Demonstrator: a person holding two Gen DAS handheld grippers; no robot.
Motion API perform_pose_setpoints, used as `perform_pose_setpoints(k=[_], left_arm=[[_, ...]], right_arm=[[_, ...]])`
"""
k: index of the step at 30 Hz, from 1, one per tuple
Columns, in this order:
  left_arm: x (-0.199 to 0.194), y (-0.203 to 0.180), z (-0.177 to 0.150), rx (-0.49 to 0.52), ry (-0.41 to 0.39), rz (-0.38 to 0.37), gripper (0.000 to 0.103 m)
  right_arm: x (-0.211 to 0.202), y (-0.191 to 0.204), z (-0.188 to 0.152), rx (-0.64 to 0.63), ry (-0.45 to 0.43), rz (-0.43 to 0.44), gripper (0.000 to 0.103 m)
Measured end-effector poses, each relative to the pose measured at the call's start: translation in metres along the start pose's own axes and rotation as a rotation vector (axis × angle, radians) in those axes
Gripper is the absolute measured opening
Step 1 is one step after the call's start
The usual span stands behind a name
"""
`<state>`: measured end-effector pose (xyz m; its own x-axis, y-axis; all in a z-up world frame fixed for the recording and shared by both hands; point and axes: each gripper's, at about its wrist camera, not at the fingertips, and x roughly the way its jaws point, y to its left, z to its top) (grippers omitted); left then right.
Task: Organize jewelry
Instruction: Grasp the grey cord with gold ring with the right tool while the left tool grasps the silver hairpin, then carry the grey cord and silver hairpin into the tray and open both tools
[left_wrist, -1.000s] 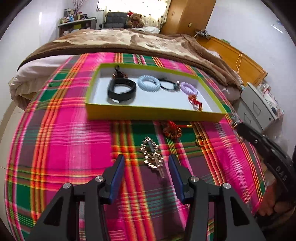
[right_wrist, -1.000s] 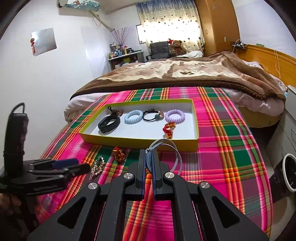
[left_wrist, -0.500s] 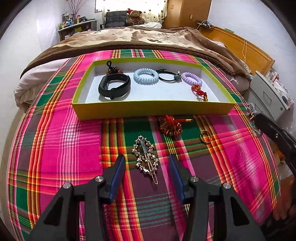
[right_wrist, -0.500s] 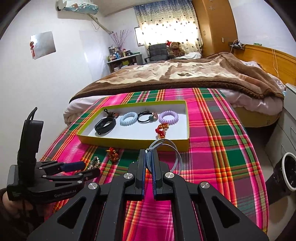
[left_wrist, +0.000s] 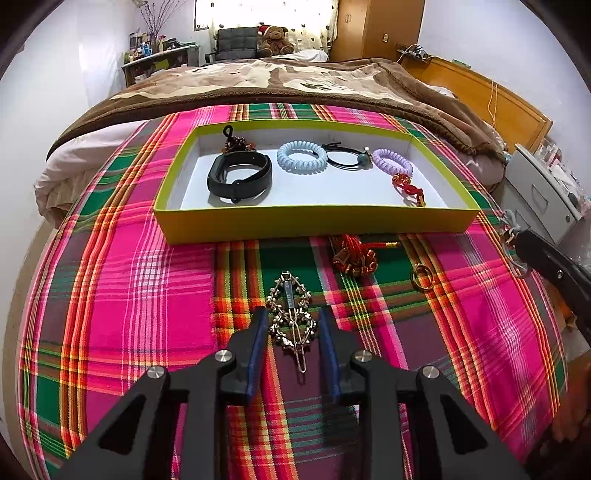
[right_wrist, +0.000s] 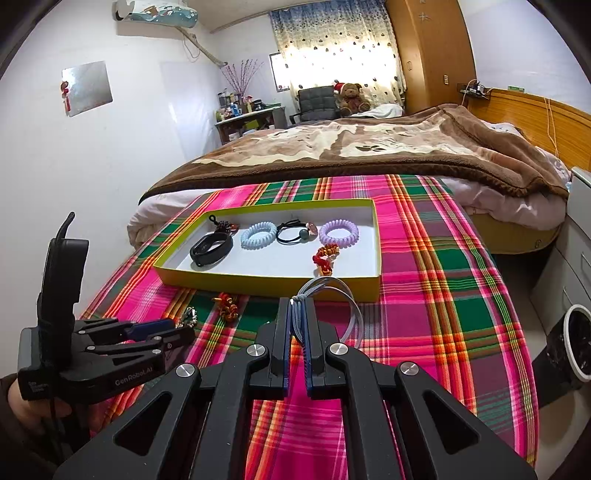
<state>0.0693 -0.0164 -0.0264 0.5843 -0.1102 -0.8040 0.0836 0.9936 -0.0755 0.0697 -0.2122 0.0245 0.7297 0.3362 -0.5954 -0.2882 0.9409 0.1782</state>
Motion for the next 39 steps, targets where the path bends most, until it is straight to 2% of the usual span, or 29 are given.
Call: perform_pose_setpoints(k=[12, 33, 39], left_arm=[[-0.006, 0.007, 0.0, -0.021, -0.023, -0.028, 0.029], [-0.024, 0.009, 0.002, -0.025, -0.081, -0.03, 0.028], [-0.038, 0.012, 0.008, -0.031, -0.129, -0.033, 0.028]], right_arm=[[0.0, 0.001, -0.001, -0.003, 0.003, -0.008, 0.005], [-0.002, 0.003, 0.001, -0.003, -0.008, -0.007, 0.005], [-0.003, 0.003, 0.002, -0.003, -0.01, -0.006, 0.005]])
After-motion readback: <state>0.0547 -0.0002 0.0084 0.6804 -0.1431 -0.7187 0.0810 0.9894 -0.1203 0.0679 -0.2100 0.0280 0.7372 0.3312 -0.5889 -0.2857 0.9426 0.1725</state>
